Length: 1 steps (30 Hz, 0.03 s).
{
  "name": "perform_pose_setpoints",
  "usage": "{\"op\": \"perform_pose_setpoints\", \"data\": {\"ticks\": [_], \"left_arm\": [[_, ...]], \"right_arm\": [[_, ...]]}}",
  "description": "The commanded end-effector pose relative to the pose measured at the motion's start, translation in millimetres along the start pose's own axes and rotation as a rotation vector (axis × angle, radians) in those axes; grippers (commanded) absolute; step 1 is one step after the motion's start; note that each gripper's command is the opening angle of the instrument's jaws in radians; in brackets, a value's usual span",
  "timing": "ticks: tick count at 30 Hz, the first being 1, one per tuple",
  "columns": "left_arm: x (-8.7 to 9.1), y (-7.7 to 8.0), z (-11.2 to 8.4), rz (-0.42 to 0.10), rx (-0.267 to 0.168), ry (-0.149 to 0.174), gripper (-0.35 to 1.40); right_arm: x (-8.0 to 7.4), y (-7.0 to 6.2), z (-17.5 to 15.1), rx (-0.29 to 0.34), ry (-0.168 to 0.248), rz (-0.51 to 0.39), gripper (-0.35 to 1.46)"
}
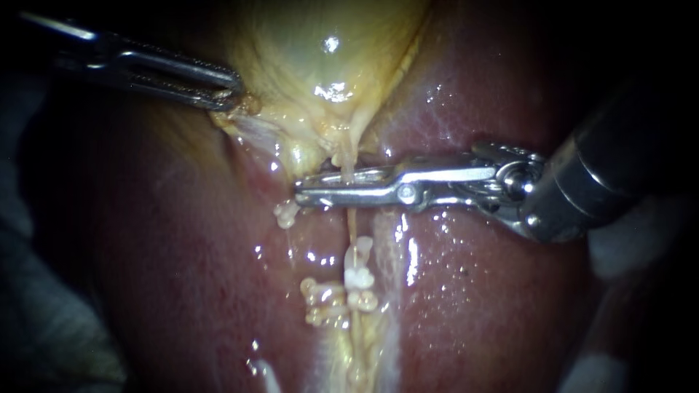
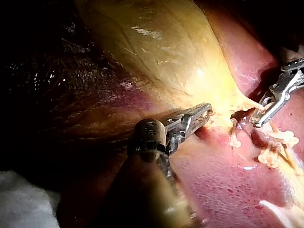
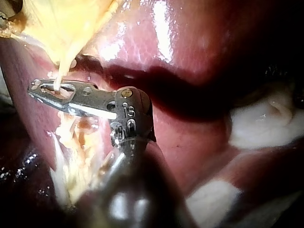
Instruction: Clipping third clip right tube
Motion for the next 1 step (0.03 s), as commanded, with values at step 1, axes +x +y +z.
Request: {"op": "perform_pose_setpoints", "data": {"ticks": [1], "left_arm": [[0.0, 0.0, 0.1, 0.000, 0.000, 0.000, -0.35]], "right_arm": [[0.0, 0.0, 0.1, 0.000, 0.000, 0.002, -0.35]]}}
